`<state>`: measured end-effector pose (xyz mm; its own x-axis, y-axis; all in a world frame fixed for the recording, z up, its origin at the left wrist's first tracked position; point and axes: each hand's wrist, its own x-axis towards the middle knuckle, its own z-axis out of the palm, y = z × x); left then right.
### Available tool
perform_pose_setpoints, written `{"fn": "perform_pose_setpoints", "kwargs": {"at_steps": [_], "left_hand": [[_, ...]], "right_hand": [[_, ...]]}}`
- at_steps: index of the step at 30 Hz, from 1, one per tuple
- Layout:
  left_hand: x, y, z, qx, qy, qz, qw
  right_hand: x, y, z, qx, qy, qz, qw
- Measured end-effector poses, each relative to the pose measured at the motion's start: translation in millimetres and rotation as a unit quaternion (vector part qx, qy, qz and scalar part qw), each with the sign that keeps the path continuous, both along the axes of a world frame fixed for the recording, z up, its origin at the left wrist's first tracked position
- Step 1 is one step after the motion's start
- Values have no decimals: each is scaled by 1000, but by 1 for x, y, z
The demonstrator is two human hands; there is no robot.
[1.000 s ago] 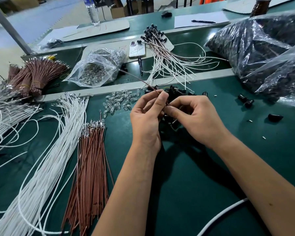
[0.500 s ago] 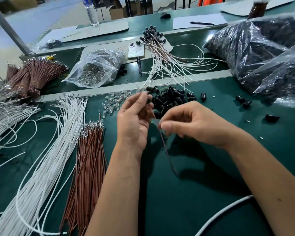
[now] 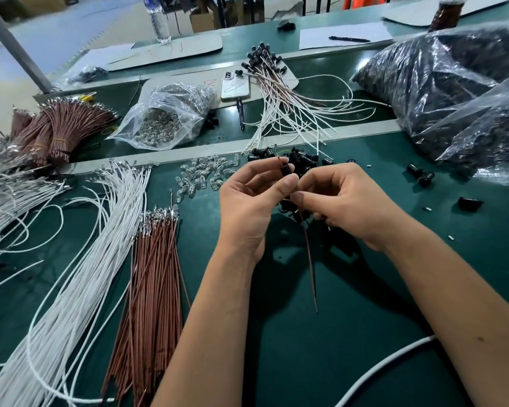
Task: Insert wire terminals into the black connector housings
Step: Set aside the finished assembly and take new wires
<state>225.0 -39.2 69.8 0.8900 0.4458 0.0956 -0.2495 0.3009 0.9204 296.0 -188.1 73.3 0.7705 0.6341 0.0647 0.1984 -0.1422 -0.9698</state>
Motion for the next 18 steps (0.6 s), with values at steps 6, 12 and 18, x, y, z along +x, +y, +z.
{"fn": "perform_pose_setpoints", "kwargs": {"at_steps": [6, 12, 18], "left_hand": [[1, 0, 1, -11, 15, 3, 1000], [1, 2, 4, -137, 35, -18, 990], [0, 5, 6, -151, 59, -24, 986]], "right_hand": [[3, -3, 1, -5, 7, 2, 1000], [2, -5, 3, 6, 53, 29, 998], [-7, 4, 3, 73, 87, 24, 993]]}}
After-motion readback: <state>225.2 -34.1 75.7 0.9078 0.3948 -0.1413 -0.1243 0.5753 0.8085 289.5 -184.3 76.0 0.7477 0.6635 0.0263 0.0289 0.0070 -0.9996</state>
